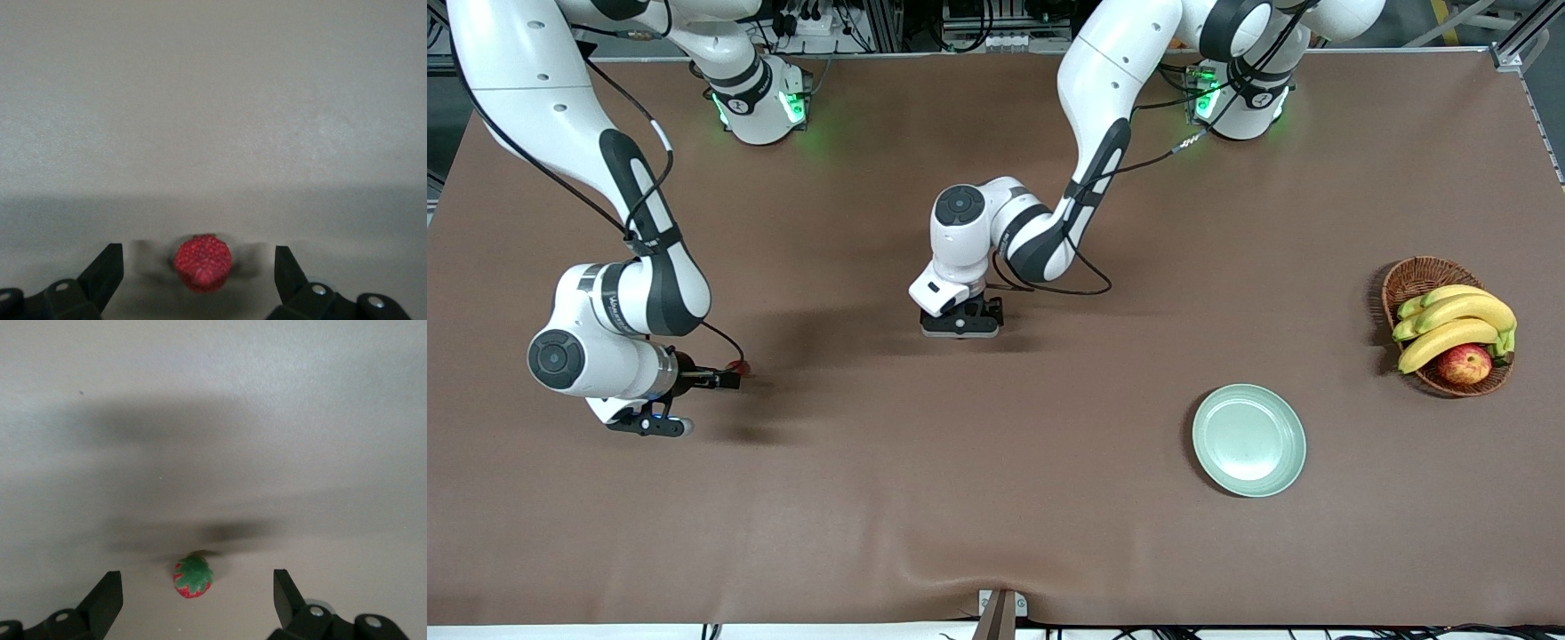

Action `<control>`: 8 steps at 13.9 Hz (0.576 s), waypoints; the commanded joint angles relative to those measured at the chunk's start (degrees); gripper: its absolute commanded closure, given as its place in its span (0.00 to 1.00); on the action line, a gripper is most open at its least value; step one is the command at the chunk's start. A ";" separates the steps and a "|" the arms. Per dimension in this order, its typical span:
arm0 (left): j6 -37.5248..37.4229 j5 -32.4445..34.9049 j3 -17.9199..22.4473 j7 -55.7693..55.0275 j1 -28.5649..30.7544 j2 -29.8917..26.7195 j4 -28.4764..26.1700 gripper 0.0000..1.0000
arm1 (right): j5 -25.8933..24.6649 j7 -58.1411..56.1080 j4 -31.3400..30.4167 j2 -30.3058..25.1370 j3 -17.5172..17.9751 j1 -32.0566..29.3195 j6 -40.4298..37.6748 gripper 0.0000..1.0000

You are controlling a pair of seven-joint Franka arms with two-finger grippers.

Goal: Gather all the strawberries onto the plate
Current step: 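Grasp the middle strawberry with the left gripper while the right gripper grasps another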

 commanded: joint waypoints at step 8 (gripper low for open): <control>-0.70 1.97 1.07 -2.79 -1.07 0.89 1.63 1.00 | -1.05 -0.54 -1.02 2.03 1.08 -0.76 0.74 0.03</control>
